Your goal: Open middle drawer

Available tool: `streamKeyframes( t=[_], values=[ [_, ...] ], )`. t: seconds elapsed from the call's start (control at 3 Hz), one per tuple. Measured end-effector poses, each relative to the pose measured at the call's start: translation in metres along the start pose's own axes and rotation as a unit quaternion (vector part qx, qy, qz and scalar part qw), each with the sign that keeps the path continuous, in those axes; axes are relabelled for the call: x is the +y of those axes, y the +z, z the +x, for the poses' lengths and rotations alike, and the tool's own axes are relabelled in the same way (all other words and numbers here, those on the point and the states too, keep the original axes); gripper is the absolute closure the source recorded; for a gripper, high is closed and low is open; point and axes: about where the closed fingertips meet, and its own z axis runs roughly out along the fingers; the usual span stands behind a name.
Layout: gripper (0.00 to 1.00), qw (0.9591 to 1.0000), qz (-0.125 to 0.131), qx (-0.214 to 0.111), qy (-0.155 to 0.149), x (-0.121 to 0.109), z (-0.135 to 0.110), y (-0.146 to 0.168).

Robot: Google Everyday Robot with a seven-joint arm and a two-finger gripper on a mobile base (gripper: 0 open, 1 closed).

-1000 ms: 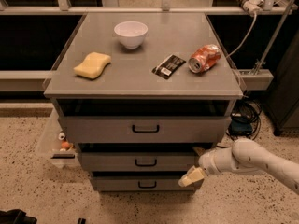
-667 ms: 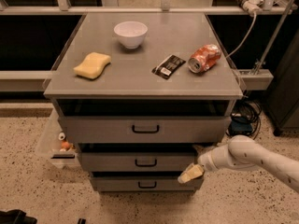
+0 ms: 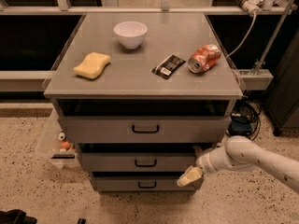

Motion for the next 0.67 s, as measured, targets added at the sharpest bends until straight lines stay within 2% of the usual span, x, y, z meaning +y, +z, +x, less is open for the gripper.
streamKeyframes(
  t=[0.67],
  values=[
    [0.0,1.0,-0.004,0.005,0.005,0.0037,-0.0021,-0.0067]
  ],
)
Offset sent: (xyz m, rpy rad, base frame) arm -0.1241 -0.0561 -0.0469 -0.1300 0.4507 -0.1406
